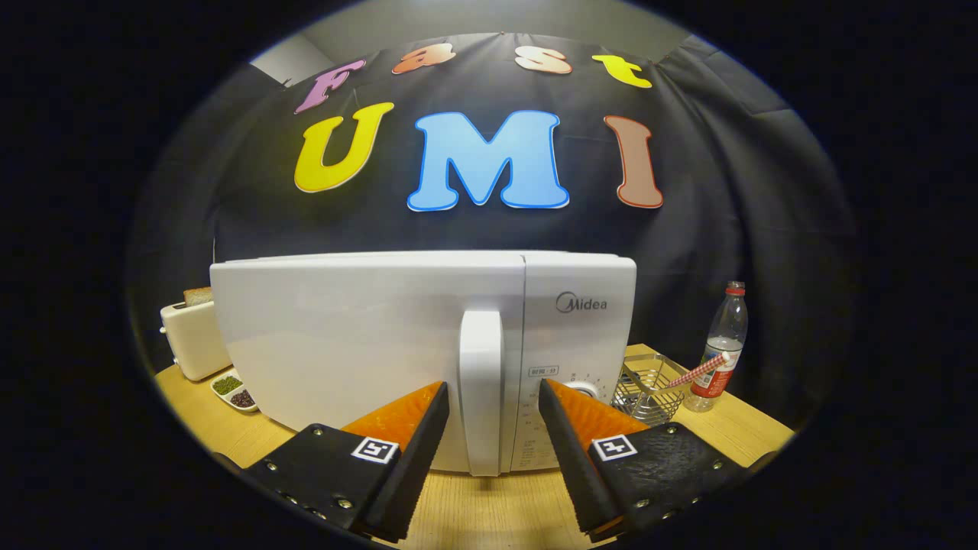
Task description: Open the microwave, put the food inside, and close the microwave door.
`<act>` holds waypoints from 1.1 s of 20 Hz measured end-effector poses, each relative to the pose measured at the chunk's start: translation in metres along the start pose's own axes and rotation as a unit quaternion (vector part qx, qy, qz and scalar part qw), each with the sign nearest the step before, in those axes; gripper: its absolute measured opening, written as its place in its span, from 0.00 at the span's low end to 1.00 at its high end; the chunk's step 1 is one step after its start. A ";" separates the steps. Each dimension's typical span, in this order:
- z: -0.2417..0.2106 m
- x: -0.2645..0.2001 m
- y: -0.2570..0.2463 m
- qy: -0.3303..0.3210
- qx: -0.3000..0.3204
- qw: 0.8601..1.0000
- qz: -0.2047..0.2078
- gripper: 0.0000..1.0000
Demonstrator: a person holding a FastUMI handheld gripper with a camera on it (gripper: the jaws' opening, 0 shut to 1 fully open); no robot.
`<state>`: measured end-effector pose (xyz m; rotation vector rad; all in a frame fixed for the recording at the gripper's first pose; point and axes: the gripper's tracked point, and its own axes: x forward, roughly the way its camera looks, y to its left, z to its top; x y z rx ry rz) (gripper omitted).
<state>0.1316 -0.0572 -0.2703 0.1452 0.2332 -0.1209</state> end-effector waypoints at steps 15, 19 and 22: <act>-0.006 -0.003 0.009 0.000 0.002 1.000 0.023 0.14; -0.007 -0.008 0.012 0.000 0.014 0.999 0.034 0.15; -0.005 -0.007 0.010 0.001 0.027 0.999 0.035 0.11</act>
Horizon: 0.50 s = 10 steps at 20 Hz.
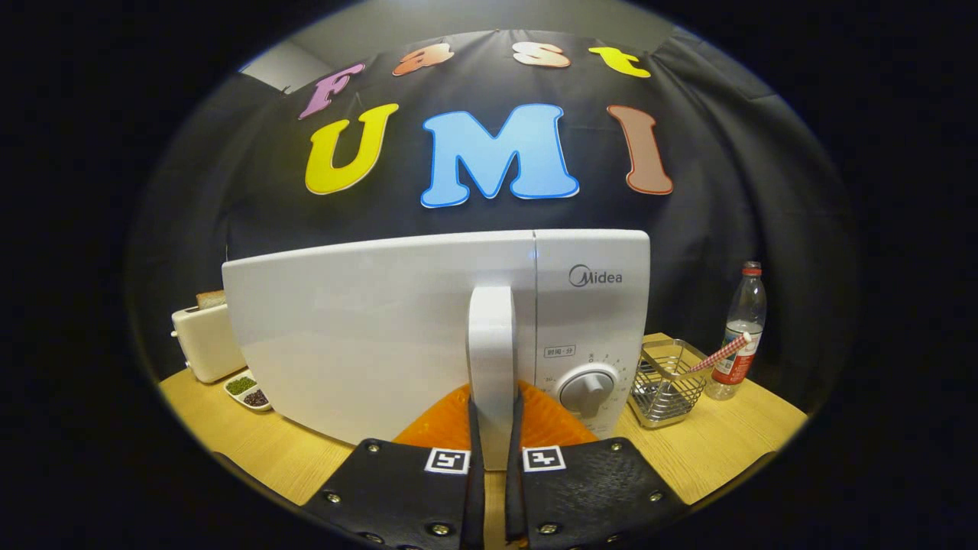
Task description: Open the microwave, put the food inside, and close the microwave door.
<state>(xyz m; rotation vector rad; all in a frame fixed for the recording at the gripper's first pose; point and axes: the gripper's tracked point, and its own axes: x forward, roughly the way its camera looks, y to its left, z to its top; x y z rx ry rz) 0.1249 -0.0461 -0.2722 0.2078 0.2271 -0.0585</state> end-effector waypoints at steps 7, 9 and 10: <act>-0.006 -0.043 0.013 0.015 -0.035 0.999 0.015 0.11; -0.011 -0.064 0.022 0.039 -0.051 0.997 0.042 0.11; -0.013 -0.080 0.029 0.044 -0.053 0.996 0.059 0.11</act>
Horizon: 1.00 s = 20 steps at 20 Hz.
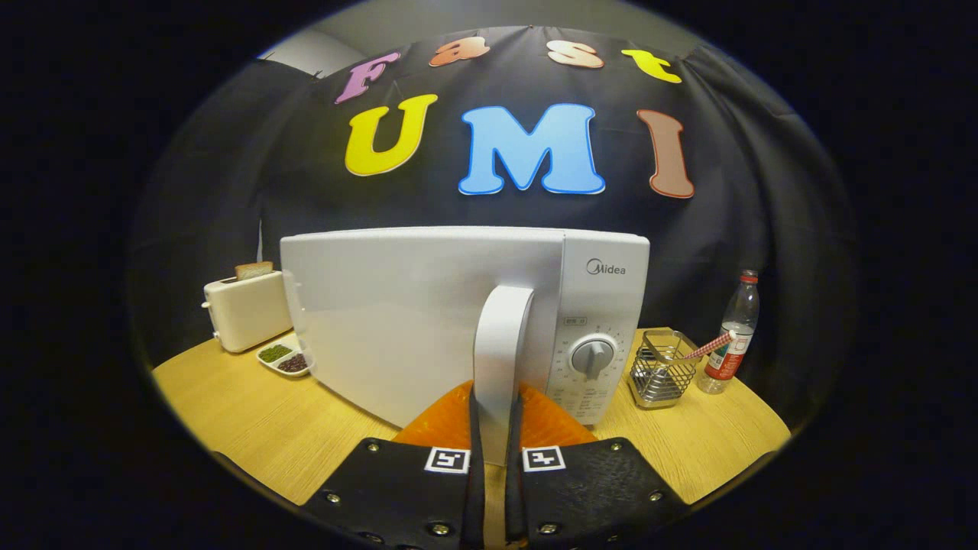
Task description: Open the microwave, put the food inside, and close the microwave door.
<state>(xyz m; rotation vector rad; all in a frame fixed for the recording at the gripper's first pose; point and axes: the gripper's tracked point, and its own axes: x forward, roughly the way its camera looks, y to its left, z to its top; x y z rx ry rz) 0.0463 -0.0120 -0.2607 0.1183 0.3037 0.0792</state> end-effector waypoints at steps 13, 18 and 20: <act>-0.023 -0.122 0.155 -0.020 -0.009 0.997 0.078 0.10; -0.023 -0.139 0.229 -0.041 0.002 0.997 0.066 0.10; -0.023 -0.142 0.247 -0.052 -0.008 0.998 0.041 0.10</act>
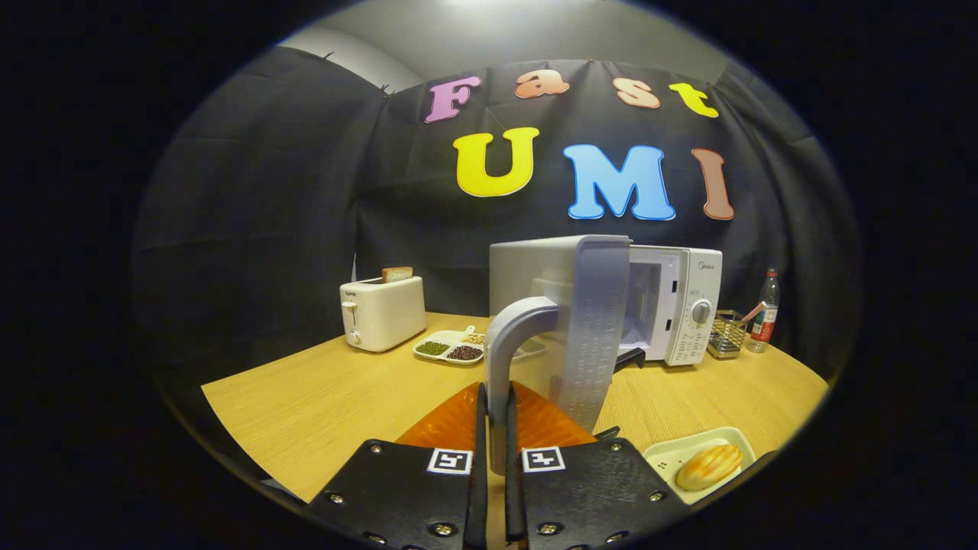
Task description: Open the microwave, put the food inside, and close the microwave door.
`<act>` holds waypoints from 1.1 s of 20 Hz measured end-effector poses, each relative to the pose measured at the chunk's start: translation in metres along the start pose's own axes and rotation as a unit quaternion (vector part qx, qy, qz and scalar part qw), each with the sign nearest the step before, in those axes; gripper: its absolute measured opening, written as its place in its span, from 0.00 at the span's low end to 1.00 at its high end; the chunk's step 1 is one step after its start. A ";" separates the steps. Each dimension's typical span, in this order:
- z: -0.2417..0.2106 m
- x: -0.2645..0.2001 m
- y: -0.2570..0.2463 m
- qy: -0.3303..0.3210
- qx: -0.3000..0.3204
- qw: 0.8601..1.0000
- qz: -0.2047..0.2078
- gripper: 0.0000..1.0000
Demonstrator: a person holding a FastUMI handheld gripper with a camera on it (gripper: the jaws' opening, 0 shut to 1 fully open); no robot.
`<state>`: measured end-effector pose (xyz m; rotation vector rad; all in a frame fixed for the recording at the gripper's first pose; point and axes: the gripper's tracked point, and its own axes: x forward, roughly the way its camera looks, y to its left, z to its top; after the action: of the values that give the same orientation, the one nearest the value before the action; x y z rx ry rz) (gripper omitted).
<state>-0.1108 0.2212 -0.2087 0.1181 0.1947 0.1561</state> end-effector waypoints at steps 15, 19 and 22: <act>0.050 -0.044 0.069 -0.077 -0.032 0.996 0.020 0.09; 0.052 -0.066 0.035 -0.091 -0.051 0.992 0.073 0.09; 0.032 -0.079 -0.012 -0.072 -0.060 0.990 0.109 0.48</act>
<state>-0.1791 0.1927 -0.1646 0.0300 0.0274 0.3752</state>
